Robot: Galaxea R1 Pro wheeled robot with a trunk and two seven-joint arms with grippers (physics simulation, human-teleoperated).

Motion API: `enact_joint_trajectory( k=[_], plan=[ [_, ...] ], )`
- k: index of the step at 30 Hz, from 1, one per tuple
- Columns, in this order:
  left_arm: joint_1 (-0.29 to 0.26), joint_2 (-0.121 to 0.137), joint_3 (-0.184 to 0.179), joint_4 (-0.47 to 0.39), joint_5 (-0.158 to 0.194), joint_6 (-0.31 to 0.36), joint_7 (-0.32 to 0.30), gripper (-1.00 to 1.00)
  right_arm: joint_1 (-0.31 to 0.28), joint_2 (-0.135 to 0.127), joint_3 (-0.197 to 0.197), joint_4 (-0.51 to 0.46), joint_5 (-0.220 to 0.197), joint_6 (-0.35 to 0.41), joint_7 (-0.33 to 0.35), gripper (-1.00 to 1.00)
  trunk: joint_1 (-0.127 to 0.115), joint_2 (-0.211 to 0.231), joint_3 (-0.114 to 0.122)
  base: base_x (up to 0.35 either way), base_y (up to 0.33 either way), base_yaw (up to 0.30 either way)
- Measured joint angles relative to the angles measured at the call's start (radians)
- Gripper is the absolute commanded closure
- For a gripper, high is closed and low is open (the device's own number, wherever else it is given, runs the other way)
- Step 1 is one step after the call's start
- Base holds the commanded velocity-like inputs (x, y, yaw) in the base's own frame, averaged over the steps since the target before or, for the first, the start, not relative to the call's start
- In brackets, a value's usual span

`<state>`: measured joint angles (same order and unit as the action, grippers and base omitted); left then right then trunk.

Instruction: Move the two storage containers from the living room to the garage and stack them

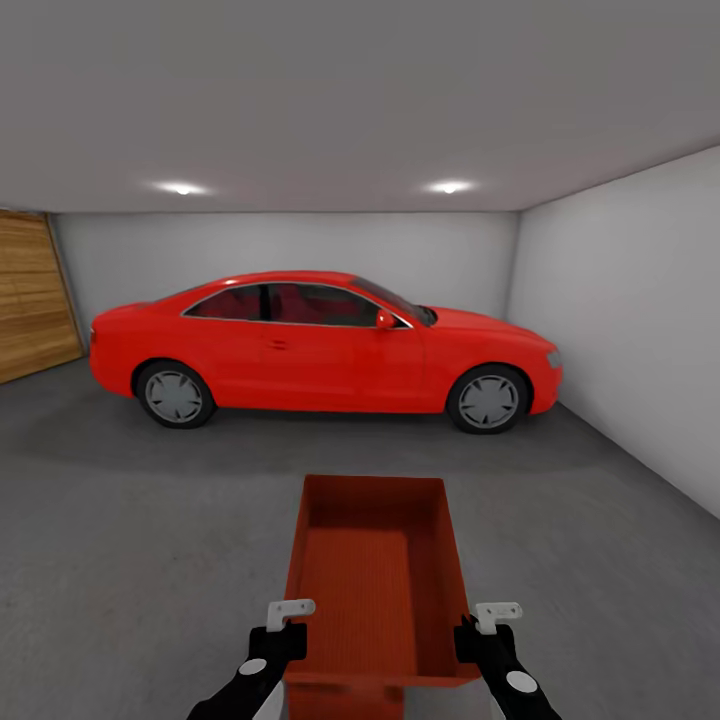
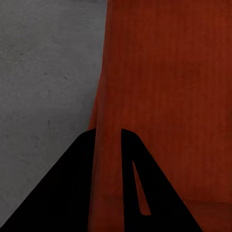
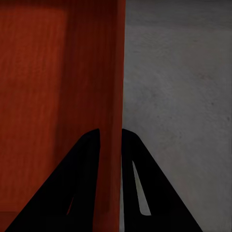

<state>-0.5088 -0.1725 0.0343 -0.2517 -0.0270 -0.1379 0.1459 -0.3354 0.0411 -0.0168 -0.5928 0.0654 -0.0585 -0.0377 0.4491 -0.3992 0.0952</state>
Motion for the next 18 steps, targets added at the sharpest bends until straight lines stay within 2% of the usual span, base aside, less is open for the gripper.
enact_joint_trajectory(
  k=[18],
  plan=[
    [0.000,0.000,0.000,-0.001,0.000,0.000,0.000,1.00,0.000,0.000,0.000,0.000,0.001,0.000,0.000,1.00,0.000,0.000,-0.029,0.330,0.000,0.000]
  ],
)
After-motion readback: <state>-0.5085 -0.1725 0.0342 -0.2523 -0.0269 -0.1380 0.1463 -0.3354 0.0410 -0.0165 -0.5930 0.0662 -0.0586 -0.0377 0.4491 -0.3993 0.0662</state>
